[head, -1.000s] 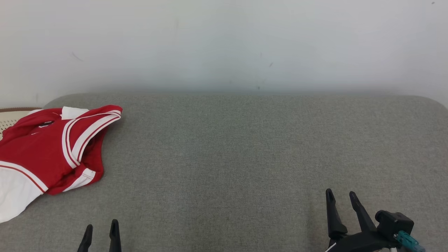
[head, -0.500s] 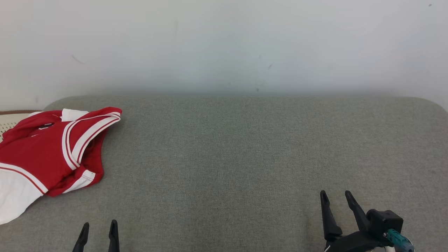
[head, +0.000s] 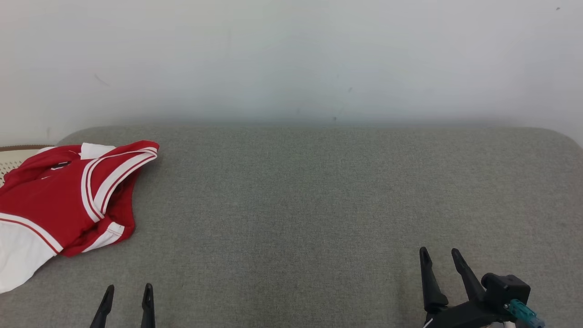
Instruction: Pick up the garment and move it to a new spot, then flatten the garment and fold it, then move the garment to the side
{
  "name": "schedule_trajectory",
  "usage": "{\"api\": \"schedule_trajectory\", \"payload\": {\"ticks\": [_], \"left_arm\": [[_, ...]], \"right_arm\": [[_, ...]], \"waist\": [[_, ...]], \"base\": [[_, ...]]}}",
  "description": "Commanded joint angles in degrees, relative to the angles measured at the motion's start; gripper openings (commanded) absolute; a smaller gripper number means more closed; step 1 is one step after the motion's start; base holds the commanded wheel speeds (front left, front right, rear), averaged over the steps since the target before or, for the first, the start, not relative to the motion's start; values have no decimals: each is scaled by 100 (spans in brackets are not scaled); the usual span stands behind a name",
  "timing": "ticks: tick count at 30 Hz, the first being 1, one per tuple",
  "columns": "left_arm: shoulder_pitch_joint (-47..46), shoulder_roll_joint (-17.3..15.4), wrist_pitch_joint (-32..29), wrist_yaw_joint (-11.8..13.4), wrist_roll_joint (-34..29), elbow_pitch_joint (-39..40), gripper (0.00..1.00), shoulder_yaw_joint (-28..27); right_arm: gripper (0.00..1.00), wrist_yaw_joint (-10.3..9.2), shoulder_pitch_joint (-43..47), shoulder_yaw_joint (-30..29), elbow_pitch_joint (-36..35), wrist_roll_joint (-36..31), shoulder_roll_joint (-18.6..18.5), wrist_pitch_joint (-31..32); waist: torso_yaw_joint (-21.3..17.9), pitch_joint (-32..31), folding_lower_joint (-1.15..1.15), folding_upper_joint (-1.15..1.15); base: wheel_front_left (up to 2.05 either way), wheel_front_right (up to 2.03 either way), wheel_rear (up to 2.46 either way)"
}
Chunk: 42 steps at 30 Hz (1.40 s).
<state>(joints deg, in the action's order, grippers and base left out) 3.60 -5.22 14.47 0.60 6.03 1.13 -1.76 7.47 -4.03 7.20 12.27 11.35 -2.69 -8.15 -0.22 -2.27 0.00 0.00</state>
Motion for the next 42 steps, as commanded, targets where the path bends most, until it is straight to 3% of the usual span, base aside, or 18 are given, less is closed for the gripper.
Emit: {"api": "schedule_trajectory", "payload": {"ticks": [1, 15, 24, 42], "left_arm": [[92, -44, 43, 11, -141, 35, 100, -36], [86, -10, 80, 94, -248, -41, 100, -122], [138, -2, 77, 147, -202, -89, 100, -256], [168, -106, 76, 113, -156, -139, 100, -352]], "right_arm": [[100, 4, 32, 25, -19, -128, -34, -20], [100, 4, 87, 104, -19, -326, -30, -61], [100, 4, 96, 206, 50, -213, -28, -86], [100, 4, 69, 658, 229, 25, -28, -232]], "waist": [[3, 1, 0, 0], [222, 17, 0, 0], [1077, -10, 0, 0], [2325, -36, 0, 0]], "base": [[0, 0, 0], [0, 0, 0], [0, 0, 0], [0, 0, 0]]}}
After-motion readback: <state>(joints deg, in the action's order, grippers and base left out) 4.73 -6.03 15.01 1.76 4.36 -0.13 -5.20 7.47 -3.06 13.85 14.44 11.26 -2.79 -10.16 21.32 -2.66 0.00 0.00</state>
